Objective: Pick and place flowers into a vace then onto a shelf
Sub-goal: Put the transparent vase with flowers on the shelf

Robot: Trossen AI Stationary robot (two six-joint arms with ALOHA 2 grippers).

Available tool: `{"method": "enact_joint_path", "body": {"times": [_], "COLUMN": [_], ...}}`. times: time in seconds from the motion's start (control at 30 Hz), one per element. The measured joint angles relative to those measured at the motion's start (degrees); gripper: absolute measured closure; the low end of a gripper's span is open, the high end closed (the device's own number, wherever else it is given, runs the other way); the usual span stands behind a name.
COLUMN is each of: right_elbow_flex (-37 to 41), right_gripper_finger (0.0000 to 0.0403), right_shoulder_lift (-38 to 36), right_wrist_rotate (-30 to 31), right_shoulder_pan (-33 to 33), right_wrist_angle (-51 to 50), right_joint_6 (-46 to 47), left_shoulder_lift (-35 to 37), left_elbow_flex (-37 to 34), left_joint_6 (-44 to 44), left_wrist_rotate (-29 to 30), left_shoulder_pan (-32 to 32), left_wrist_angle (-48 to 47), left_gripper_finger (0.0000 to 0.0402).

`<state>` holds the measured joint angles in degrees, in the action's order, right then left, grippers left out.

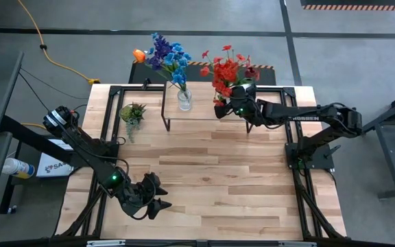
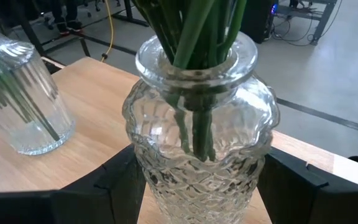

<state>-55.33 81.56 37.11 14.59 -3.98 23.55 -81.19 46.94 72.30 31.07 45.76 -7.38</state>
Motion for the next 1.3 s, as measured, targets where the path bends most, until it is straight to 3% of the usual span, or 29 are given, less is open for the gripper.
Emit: {"method": "enact_joint_path", "body": {"times": [1.3], "right_elbow_flex": [0.02], "right_gripper_finger": [0.0150], "right_shoulder_lift": [0.09], "right_wrist_rotate": [0.39], "right_shoulder_pan": [0.02], "right_wrist_angle": [-1.76], "right_joint_6": [-0.20], "left_shoulder_lift": [0.00], "left_elbow_flex": [0.00], "left_joint_6": [0.01], "left_wrist_rotate": [0.15], "left_shoulder_pan": [0.00], "left_wrist_angle": [0.44], "left_gripper_finger": [0.0071]}}
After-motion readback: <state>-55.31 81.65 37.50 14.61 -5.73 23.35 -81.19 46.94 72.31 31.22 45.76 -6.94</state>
